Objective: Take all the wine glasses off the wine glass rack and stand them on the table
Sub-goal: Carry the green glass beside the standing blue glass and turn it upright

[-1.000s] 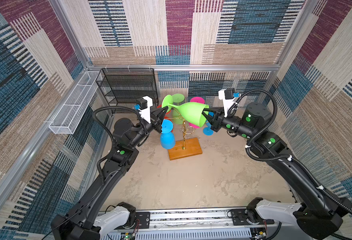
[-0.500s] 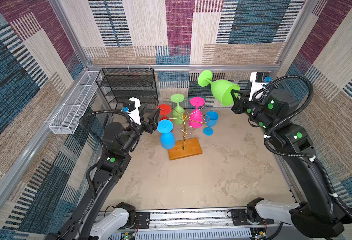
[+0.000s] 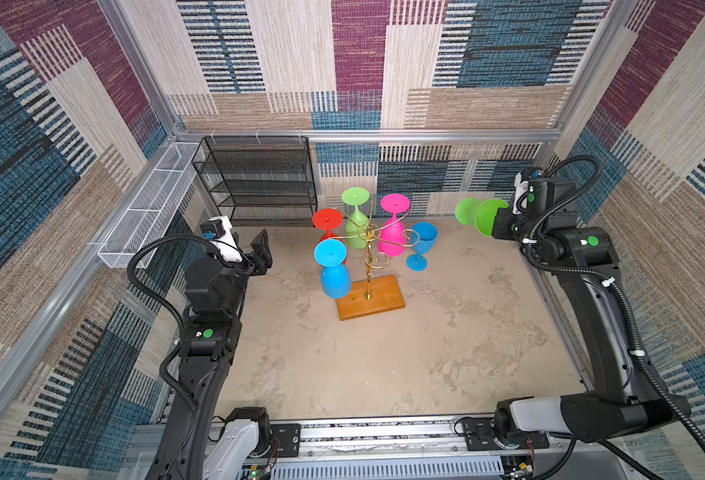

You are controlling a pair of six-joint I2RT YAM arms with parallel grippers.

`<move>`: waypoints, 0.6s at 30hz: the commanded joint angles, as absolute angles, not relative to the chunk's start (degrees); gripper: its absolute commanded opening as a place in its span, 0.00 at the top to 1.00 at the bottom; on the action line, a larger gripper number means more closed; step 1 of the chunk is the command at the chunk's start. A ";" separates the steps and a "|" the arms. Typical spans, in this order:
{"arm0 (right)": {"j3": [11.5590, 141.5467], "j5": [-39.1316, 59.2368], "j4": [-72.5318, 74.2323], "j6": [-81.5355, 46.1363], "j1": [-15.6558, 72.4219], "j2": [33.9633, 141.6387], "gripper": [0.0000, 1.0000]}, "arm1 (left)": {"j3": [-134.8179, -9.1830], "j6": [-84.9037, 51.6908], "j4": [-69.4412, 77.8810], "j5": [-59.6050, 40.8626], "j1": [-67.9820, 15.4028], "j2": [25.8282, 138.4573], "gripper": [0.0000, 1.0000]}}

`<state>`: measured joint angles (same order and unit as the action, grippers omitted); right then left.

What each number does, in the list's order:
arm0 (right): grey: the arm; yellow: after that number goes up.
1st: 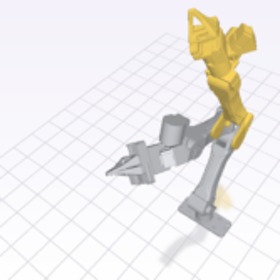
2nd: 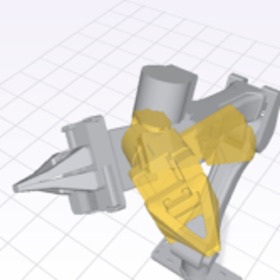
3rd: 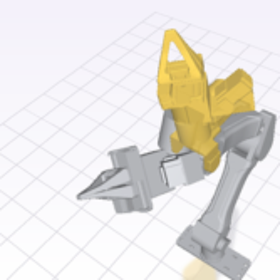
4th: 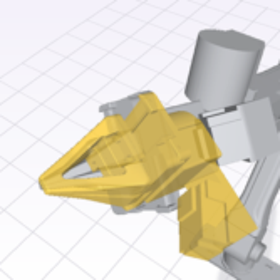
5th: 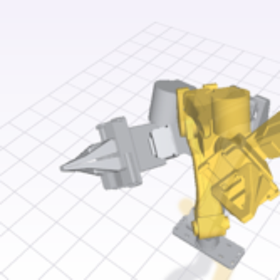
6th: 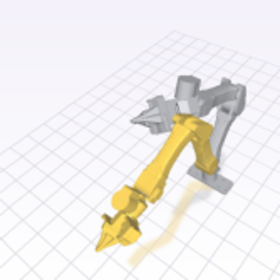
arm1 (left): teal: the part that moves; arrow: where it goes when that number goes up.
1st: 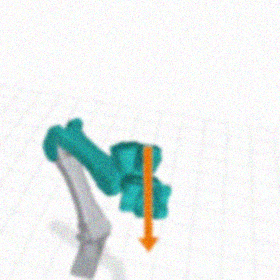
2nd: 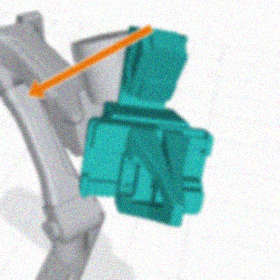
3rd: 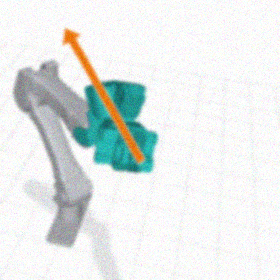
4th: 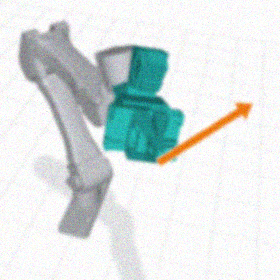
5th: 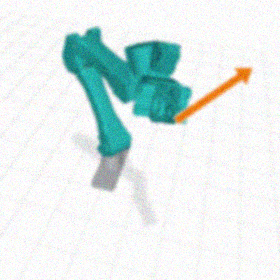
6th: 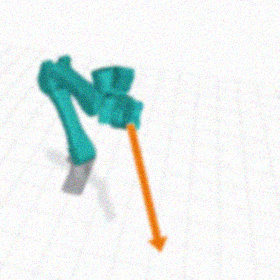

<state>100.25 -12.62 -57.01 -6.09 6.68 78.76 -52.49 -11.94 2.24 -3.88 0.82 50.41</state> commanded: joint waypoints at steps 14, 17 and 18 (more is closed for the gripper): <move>96.60 -10.51 -56.69 -3.13 4.13 91.58 1.00 | -39.46 -8.30 11.11 -3.12 2.72 48.65 0.23; 97.49 -9.20 -57.17 -2.57 4.07 94.86 1.00 | -39.19 -7.95 10.66 -2.81 2.72 48.52 0.23; 97.79 -8.85 -57.18 -2.46 4.04 95.72 1.00 | -39.13 -7.87 10.59 -2.78 2.72 48.49 0.23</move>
<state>96.82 -10.63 -57.74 -3.25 4.10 94.17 -39.27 -9.32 8.05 -3.38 2.61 48.71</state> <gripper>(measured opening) 0.064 0.770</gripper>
